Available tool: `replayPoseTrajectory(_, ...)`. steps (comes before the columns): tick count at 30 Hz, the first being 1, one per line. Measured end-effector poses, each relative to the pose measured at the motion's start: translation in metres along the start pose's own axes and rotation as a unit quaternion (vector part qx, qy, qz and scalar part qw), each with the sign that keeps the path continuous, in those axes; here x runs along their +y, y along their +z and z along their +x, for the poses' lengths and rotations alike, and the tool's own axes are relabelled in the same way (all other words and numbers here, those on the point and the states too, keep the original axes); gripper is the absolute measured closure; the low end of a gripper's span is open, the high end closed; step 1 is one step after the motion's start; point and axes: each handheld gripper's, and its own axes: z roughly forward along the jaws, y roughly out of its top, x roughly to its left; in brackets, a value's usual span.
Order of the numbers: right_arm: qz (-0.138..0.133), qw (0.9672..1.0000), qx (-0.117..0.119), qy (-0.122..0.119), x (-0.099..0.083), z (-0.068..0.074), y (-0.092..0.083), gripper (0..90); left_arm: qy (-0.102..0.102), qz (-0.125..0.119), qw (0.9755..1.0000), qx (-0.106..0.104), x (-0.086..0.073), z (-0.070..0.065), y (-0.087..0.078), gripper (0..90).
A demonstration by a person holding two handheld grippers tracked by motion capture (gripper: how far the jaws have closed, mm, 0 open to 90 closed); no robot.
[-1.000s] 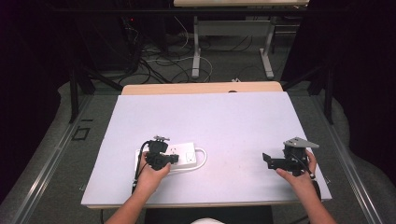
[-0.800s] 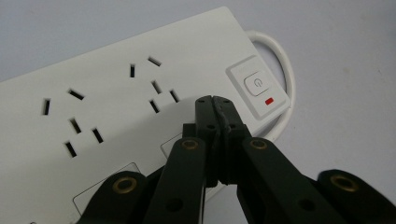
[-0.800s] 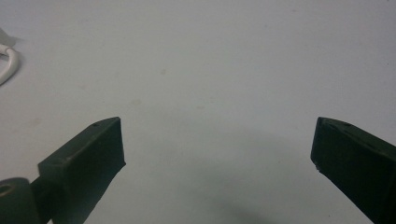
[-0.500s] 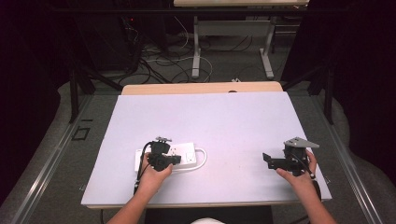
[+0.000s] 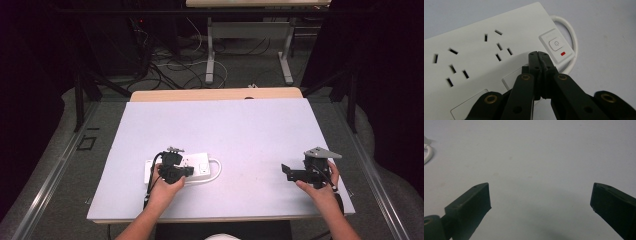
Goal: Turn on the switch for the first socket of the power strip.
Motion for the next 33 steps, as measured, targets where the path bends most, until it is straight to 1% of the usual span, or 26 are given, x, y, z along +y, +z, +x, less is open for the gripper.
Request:
replayPoseTrajectory(2,0.000,1.0000,-0.001,0.001,0.000,0.000,0.000,2.3,0.002,0.000,1.0000,-0.001,0.000,0.000,0.000,90.0)
replayPoseTrajectory(4,0.000,1.0000,0.000,0.002,0.000,0.000,0.000,2.3,-0.003,-0.002,1.0000,0.000,0.000,0.000,0.000,90.0)
replayPoseTrajectory(5,0.000,1.0000,-0.001,0.002,0.000,0.001,0.000,2.3,0.002,-0.001,1.0000,-0.001,0.000,0.000,0.000,90.0)
replayPoseTrajectory(7,0.000,1.0000,-0.001,0.001,0.000,0.001,0.000,2.3,-0.002,-0.001,1.0000,0.000,0.000,0.000,0.000,90.0)
replayPoseTrajectory(9,0.002,1.0000,-0.003,0.001,-0.001,0.000,-0.001,2.3,-0.001,-0.004,1.0000,0.003,0.000,-0.001,0.001,90.0)
replayPoseTrajectory(10,0.000,1.0000,-0.002,-0.001,-0.001,0.000,-0.001,2.4,0.004,0.000,1.0000,0.001,0.000,0.000,0.000,90.0)
replayPoseTrajectory(12,-0.001,1.0000,-0.002,0.000,-0.001,-0.001,-0.001,2.4,0.005,-0.002,1.0000,0.003,0.000,0.000,0.000,90.0)
replayPoseTrajectory(13,-0.001,1.0000,-0.001,0.000,-0.001,-0.001,-0.001,2.4,0.009,-0.003,1.0000,0.002,0.000,0.000,0.000,90.0)
replayPoseTrajectory(14,0.001,1.0000,-0.003,-0.001,-0.001,-0.001,-0.001,2.4,0.010,-0.007,0.9999,0.005,-0.001,-0.001,0.001,90.0)
replayPoseTrajectory(16,0.000,1.0000,-0.003,-0.001,-0.001,-0.001,-0.001,2.5,0.014,-0.004,0.9999,0.004,-0.001,-0.001,0.000,90.0)
replayPoseTrajectory(18,0.000,1.0000,-0.003,0.001,-0.001,0.000,-0.001,2.5,0.014,-0.004,0.9999,0.004,-0.001,-0.002,0.000,90.0)
replayPoseTrajectory(19,0.001,1.0000,-0.001,0.000,-0.001,0.000,-0.001,2.5,0.014,-0.010,0.9998,0.007,-0.001,-0.002,0.001,89.9)
replayPoseTrajectory(21,0.001,1.0000,-0.001,0.000,-0.001,0.000,-0.001,2.5,0.017,-0.008,0.9998,0.008,-0.001,-0.003,0.001,89.7)
replayPoseTrajectory(24,0.001,1.0000,-0.001,0.001,-0.001,0.000,-0.001,2.6,0.014,-0.013,0.9998,0.010,-0.001,-0.004,0.002,87.8)
replayPoseTrajectory(25,0.001,1.0000,-0.002,0.001,-0.001,0.000,-0.001,2.6,0.022,-0.010,0.9997,0.008,-0.001,-0.004,0.001,86.8)
replayPoseTrajectory(27,0.001,1.0000,-0.002,0.001,-0.001,0.000,0.000,2.6,0.025,-0.012,0.9995,0.015,-0.002,-0.007,0.002,85.2)
replayPoseTrajectory(28,0.001,1.0000,-0.001,0.000,-0.001,-0.001,-0.001,2.6,0.022,-0.013,0.9995,0.017,-0.002,-0.009,0.002,84.3)
replayPoseTrajectory(29,0.001,1.0000,-0.001,0.001,-0.001,0.000,0.000,2.6,0.033,-0.011,0.9992,0.018,-0.002,-0.009,0.002,83.4)
replayPoseTrajectory(32,0.002,1.0000,-0.002,0.000,-0.001,0.000,-0.001,2.6,0.038,-0.012,0.9990,0.021,-0.002,-0.013,0.002,81.1)
replayPoseTrajectory(33,0.001,1.0000,-0.001,0.000,-0.001,0.000,-0.001,2.6,0.044,-0.013,0.9987,0.022,-0.002,-0.014,0.001,80.4)
